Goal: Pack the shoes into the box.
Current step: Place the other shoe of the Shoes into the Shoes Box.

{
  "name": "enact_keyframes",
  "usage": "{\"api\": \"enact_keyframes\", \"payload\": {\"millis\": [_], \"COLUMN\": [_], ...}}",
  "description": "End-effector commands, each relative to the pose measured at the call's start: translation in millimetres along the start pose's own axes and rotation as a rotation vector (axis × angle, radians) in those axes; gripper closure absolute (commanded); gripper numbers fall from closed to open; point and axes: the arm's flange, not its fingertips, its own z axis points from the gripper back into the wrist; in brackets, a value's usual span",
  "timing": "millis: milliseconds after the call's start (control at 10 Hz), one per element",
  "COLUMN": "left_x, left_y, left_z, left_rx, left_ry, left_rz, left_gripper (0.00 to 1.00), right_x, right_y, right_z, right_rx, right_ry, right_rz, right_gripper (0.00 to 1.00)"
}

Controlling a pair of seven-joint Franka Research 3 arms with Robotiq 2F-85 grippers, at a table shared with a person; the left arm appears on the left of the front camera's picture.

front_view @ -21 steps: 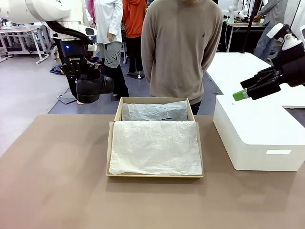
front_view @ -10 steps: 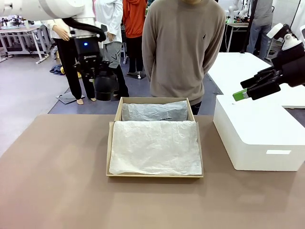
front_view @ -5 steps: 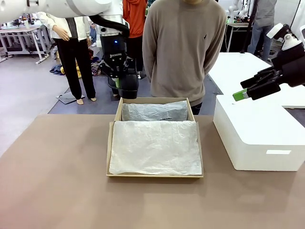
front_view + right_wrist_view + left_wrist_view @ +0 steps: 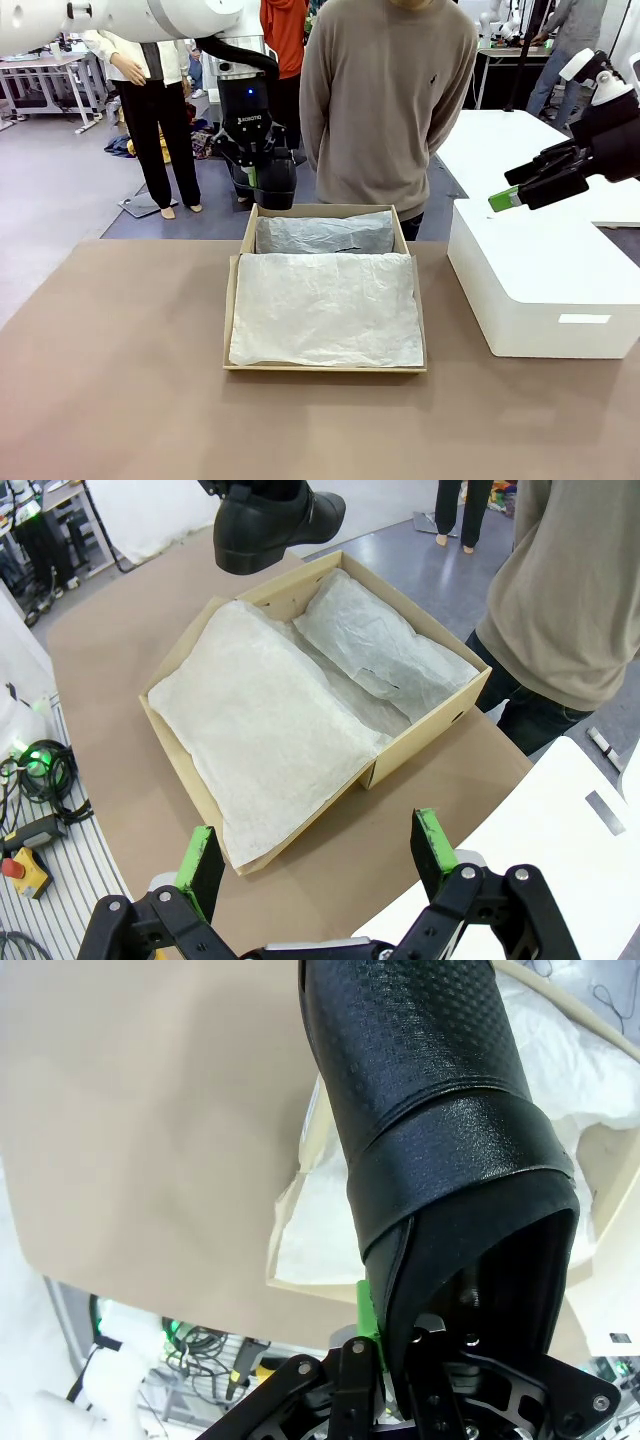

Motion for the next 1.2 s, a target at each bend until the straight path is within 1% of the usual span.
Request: {"api": "enact_keyframes", "payload": {"millis": [0, 100, 200, 300, 500, 700, 800, 900, 1100], "left_x": [-1, 0, -6, -17, -34, -46, -52, -57, -64], "left_y": [6, 0, -3, -14, -35, -64, -78, -91, -117], "left_z": [5, 0, -3, -2, 3, -2, -6, -10, -19], "left_rx": [-0.002, 0.000, -0.002, 0.005, 0.046, 0.046, 0.026, 0.014, -0.033], "left_ry": [-0.006, 0.000, -0.008, -0.016, -0.036, -0.026, 0.002, -0.019, -0.076], "left_rz": [0.000, 0.000, 0.104, 0.172, 0.357, 0.483, 0.555, 0.608, 0.658], "left_gripper": [1.00, 1.00, 1.00, 1.00, 1.00, 1.00, 1.00, 1.00, 1.00], "right_x": [1, 1, 1, 1, 1, 1, 1, 1, 1], "right_y": [-2, -2, -2, -2, -2, -2, -2, -2, -2], "right_z": [-1, -1, -1, -1, -1, -1, -1, -1, -1], "right_rx": [0.012, 0.012, 0.012, 0.012, 0.012, 0.012, 0.012, 0.012, 0.012], "right_ry": [-0.016, -0.016, -0.016, -0.016, -0.016, -0.016, -0.016, -0.016, -0.016], "right_rz": [0.014, 0.014, 0.014, 0.014, 0.014, 0.014, 0.014, 0.014, 0.014], "right_gripper": [0.00, 0.00, 0.00, 0.00, 0.00, 0.00, 0.00, 0.00, 0.00]}}
